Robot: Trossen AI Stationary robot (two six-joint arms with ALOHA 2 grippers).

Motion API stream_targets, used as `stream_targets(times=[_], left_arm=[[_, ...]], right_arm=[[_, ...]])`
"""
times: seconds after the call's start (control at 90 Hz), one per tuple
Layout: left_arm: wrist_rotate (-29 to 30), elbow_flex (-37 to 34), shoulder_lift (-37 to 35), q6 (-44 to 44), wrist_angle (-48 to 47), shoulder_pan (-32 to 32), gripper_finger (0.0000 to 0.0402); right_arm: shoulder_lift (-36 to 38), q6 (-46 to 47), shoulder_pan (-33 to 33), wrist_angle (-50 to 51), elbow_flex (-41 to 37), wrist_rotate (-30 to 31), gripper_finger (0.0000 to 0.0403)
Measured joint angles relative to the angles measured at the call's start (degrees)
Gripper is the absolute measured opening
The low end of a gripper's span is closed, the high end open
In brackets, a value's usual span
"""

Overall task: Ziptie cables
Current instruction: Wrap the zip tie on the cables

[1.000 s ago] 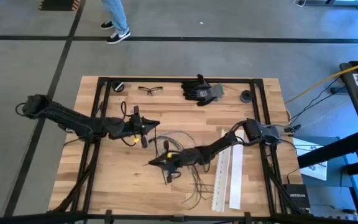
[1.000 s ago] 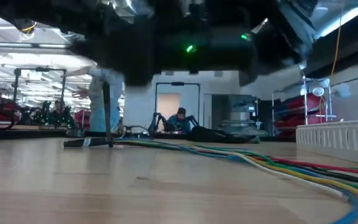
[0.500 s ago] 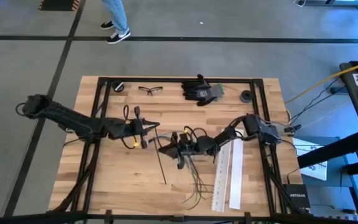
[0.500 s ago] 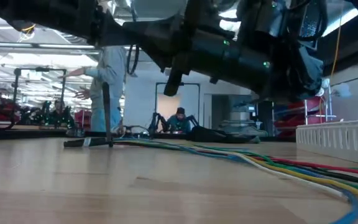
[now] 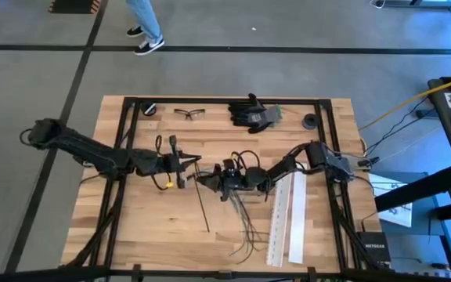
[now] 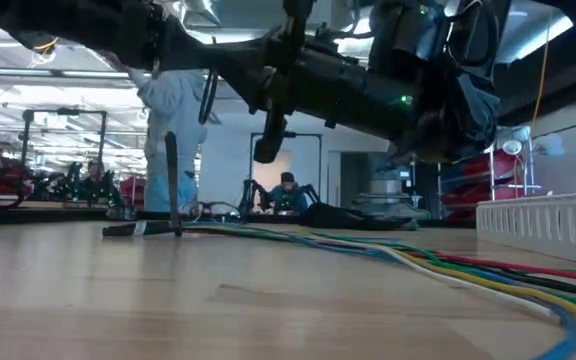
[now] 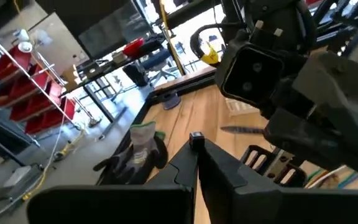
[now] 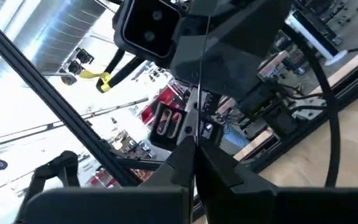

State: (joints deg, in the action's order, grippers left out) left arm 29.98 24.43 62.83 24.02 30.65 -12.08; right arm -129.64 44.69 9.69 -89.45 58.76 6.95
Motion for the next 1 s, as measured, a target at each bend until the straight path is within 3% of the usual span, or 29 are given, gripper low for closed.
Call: stream_targets(times=[1.0], left_arm=[[0.37, 0.00, -0.75, 2.73, 1.61, -1.92, 0.0000]], right_arm=[[0.00, 3.34, 0.02, -0.40, 0.00, 1.19, 0.0000]])
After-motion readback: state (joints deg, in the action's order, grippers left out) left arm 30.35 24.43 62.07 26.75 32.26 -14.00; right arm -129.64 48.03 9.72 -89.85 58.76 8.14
